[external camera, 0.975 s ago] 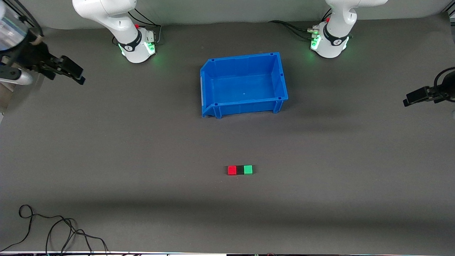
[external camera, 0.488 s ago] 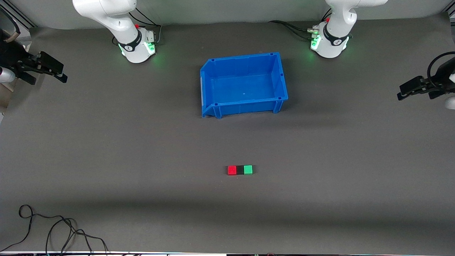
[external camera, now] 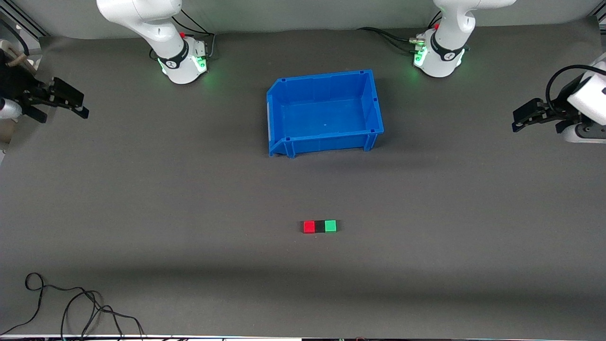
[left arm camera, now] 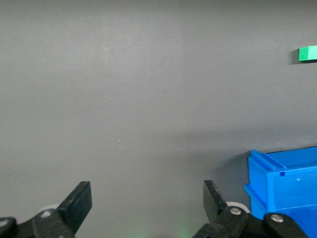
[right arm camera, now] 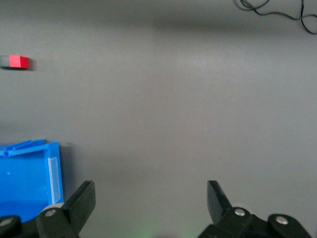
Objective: Attach green and red cubes to black cube
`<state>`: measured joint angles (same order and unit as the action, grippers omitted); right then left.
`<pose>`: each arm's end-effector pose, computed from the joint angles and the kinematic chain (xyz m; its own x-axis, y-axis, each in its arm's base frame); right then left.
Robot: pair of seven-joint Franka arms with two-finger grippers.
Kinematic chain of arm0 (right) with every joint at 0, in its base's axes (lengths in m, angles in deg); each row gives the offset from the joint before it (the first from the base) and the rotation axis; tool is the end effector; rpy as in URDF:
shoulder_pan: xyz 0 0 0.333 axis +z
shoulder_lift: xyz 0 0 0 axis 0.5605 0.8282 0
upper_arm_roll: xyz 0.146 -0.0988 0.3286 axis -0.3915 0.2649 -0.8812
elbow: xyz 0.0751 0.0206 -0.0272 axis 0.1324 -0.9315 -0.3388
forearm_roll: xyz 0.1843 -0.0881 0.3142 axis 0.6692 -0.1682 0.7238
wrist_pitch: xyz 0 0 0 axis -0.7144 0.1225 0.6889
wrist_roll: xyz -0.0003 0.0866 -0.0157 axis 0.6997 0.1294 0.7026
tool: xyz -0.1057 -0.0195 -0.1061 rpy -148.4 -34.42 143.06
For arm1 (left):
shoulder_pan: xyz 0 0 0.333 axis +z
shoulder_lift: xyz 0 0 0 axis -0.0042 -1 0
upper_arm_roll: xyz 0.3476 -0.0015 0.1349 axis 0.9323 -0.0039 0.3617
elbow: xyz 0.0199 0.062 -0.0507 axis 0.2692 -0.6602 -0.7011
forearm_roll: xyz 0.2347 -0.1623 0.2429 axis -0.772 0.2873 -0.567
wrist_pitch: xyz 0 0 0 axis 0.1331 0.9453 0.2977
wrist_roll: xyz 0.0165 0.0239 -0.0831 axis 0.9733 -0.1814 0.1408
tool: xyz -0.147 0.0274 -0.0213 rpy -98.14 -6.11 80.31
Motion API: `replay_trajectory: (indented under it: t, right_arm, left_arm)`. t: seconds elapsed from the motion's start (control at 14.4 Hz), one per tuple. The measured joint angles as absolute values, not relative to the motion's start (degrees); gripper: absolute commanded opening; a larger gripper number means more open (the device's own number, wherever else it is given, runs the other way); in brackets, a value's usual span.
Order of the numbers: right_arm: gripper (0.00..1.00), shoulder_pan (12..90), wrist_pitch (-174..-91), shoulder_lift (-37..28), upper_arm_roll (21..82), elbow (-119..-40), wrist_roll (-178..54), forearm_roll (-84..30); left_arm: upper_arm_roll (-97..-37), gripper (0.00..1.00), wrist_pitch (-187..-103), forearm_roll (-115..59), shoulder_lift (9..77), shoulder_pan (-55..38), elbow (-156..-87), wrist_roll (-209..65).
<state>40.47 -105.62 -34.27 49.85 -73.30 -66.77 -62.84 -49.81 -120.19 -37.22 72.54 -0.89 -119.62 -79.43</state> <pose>0.4952 0.0203 0.6695 0.9983 0.0469 0.0335 0.0477 -0.9986 -0.0233 0.5119 -0.0196 0.6161 0.9984 -0.0510 -0.0252 -0.0511 -0.9987 -0.0021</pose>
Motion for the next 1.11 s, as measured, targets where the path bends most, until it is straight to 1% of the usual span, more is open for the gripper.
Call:
replay_trajectory:
  t: [0.28, 0.63, 0.84, 1.11]
  right_arm:
    - [1.00, 40.47, -108.84, -33.45, 49.89, -74.42, -66.57, -62.84]
    - [1.00, 40.47, -111.05, -33.41, 49.96, -75.10, -65.96, -62.84]
    - [1.00, 40.47, -113.90, -33.35, 49.96, -76.89, -65.90, -62.84]
    - [1.00, 40.47, -114.95, -33.10, 50.07, -77.65, -63.22, -62.85]
  left_arm:
    - [-50.07, 1.00, -123.33, -37.65, 70.93, -0.76, -119.72, -79.44]
    - [-50.26, 1.00, -122.88, -37.66, 67.62, -0.62, -115.56, -79.83]
    - [-50.43, 1.00, -121.45, -37.66, 67.47, -0.63, -115.16, -80.88]
    - [-50.43, 1.00, -120.79, -37.66, 67.47, -0.47, -114.83, -81.14]
